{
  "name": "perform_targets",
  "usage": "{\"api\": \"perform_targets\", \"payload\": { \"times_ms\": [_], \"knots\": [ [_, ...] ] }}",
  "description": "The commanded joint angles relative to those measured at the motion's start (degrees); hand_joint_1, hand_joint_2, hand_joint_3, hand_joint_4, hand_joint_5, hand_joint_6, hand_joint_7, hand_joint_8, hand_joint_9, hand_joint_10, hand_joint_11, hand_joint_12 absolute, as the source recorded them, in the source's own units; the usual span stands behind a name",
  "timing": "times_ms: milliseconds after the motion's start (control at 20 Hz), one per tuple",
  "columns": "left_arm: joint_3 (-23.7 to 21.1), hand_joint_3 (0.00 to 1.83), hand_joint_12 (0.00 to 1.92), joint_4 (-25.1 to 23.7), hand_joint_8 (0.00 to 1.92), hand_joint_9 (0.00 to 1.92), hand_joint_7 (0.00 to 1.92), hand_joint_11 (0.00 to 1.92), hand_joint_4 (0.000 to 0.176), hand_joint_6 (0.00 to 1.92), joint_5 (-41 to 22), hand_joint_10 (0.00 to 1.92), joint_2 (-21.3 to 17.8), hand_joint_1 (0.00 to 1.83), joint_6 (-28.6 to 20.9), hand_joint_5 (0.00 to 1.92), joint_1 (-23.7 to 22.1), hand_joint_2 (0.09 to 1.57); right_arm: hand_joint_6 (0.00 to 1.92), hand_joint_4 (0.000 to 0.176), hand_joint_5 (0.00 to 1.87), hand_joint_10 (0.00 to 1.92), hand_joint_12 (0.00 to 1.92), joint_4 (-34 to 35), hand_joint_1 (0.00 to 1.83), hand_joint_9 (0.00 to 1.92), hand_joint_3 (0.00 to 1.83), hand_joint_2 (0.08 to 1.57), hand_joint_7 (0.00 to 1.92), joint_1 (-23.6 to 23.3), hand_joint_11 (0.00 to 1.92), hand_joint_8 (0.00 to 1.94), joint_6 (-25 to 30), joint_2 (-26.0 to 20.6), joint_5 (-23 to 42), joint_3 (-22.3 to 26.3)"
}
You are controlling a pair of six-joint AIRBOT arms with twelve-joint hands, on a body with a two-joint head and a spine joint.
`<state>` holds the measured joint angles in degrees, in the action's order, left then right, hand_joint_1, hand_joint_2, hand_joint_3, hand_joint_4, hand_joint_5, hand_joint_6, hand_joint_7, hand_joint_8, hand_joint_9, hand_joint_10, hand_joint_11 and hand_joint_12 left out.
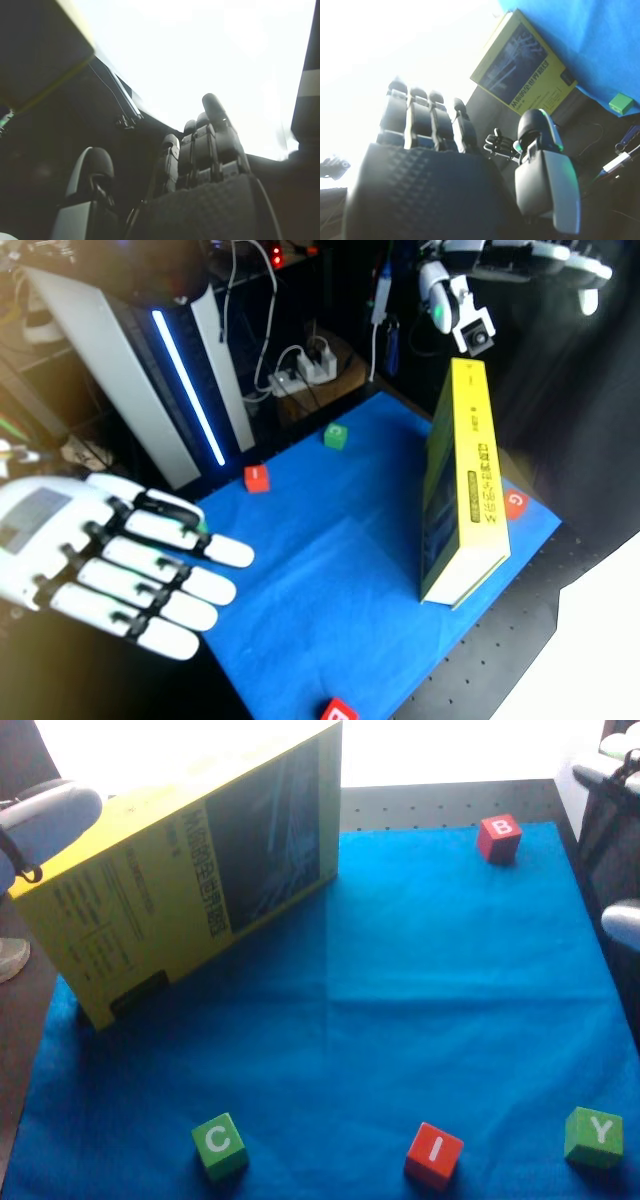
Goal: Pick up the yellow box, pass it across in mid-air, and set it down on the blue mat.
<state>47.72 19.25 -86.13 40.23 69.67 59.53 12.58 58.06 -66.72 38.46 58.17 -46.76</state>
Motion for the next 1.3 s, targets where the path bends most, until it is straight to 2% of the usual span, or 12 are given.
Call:
{"api": "perform_targets", "payload": {
  "times_ms": [0, 500, 550, 600, 650, 700, 750, 950, 1100, 1150, 1200, 1250],
  "knots": [
    [-0.11, 0.01, 0.00, -0.20, 0.00, 0.00, 0.00, 0.00, 0.137, 0.00, -6.89, 0.00, -0.39, 0.29, -0.04, 0.00, -0.50, 1.16, 0.00, 0.038, 0.00, 0.00, 0.00, 0.03, 0.15, 0.00, 0.01, 1.33, 0.00, -0.81, 0.00, 0.00, -0.19, -0.11, 7.68, -0.23],
    [3.98, 0.00, 0.00, 6.52, 0.00, 0.00, 0.00, 0.00, 0.114, 0.00, 5.89, 0.00, 8.99, 0.67, -2.78, 0.00, -0.52, 1.08, 0.00, 0.014, 0.00, 0.00, 0.00, 0.05, 0.09, 0.00, 0.00, 1.33, 0.00, -0.81, 0.00, 0.00, -0.18, -0.06, 7.68, -0.09],
    [4.80, 0.08, 0.41, 7.60, 0.00, 0.00, 0.00, 0.00, 0.083, 0.00, 7.86, 0.00, 9.84, 0.72, -3.54, 0.00, -0.48, 1.03, 0.00, 0.016, 0.00, 0.00, 0.00, 0.05, 0.09, 0.00, 0.00, 1.33, 0.00, -0.82, 0.00, 0.00, -0.17, -0.06, 7.70, -0.08],
    [5.35, 0.04, 1.24, 8.11, 0.08, 0.12, 0.22, 0.00, 0.033, 0.02, 9.06, 0.48, 10.54, 0.79, -3.82, 0.12, -0.48, 1.07, 0.00, 0.013, 0.00, 0.00, 0.00, 0.05, 0.11, 0.00, 0.00, 1.32, 0.00, -0.81, 0.00, 0.00, -0.17, -0.02, 7.75, -0.06],
    [5.56, 0.02, 1.78, 8.39, 1.01, 0.46, 0.47, 0.41, 0.000, 0.81, 9.39, 1.37, 10.91, 0.87, -3.82, 0.36, -0.49, 1.10, 0.00, 0.036, 0.00, 0.00, 0.00, 0.05, 0.17, 0.00, 0.00, 1.31, 0.00, -0.80, 0.00, 0.00, -0.17, 0.01, 7.75, -0.06],
    [5.74, 0.00, 1.89, 8.77, 1.74, 0.97, 0.82, 1.04, 0.000, 1.70, 9.65, 1.81, 11.45, 1.10, -4.06, 0.65, -0.47, 1.10, 0.00, 0.072, 0.00, 0.00, 0.00, 0.05, 0.20, 0.00, 0.00, 1.32, 0.00, -0.79, 0.00, 0.00, -0.17, 0.02, 7.74, -0.06],
    [5.67, 0.00, 1.92, 8.69, 1.88, 1.37, 1.21, 1.46, 0.000, 1.88, 10.03, 1.90, 11.51, 1.19, -4.12, 0.97, -0.37, 1.09, 0.00, 0.087, 0.00, 0.00, 0.00, 0.05, 0.24, 0.00, 0.00, 1.32, 0.00, -0.79, 0.00, 0.00, -0.17, 0.02, 7.75, -0.07],
    [5.59, 0.01, 1.92, 8.01, 1.92, 1.53, 1.39, 1.64, 0.000, 1.92, 9.71, 1.92, 11.82, 1.24, -4.64, 1.13, 0.04, 1.16, 0.00, 0.085, 0.00, 0.00, 0.00, 0.04, 0.26, 0.00, 0.00, 1.32, 0.00, -0.78, 0.00, 0.00, -0.17, 0.10, 7.74, -0.07],
    [5.23, 0.01, 1.92, 5.72, 1.92, 1.49, 1.33, 1.59, 0.000, 1.92, 7.36, 1.92, 11.02, 1.30, -5.66, 1.05, 0.05, 1.18, 0.00, 0.142, 0.00, 0.00, 0.49, -0.23, 0.13, 0.00, 0.00, 1.30, 0.00, -0.84, 0.00, 0.00, -0.17, -0.07, 8.07, -0.08],
    [4.88, 0.00, 1.92, 4.62, 1.92, 1.50, 1.34, 1.59, 0.000, 1.92, 6.22, 1.92, 10.38, 1.28, -5.66, 1.06, 0.03, 1.17, 0.00, 0.151, 0.00, 0.00, 0.32, -0.80, 0.20, 0.00, 0.00, 1.29, 0.00, -1.05, 0.00, 0.00, -0.16, -0.24, 8.97, -0.01],
    [4.48, 0.00, 1.92, 3.35, 1.92, 1.50, 1.33, 1.58, 0.000, 1.92, 4.90, 1.92, 9.71, 1.29, -5.65, 1.05, -0.21, 1.16, 0.00, 0.106, 0.00, 0.00, 0.06, -1.40, 0.30, 0.00, 0.00, 1.31, 0.00, -1.40, 0.00, 0.00, -0.16, -0.45, 10.20, 0.16],
    [4.15, 0.00, 1.92, 1.73, 1.92, 1.51, 1.33, 1.59, 0.000, 1.92, 3.51, 1.92, 9.08, 1.30, -5.62, 1.05, -0.94, 1.16, 0.00, 0.093, 0.00, 0.00, 0.01, -2.20, 0.32, 0.00, 0.00, 1.31, 0.00, -2.21, 0.00, 0.00, -0.16, -0.57, 11.70, 0.31]
  ]
}}
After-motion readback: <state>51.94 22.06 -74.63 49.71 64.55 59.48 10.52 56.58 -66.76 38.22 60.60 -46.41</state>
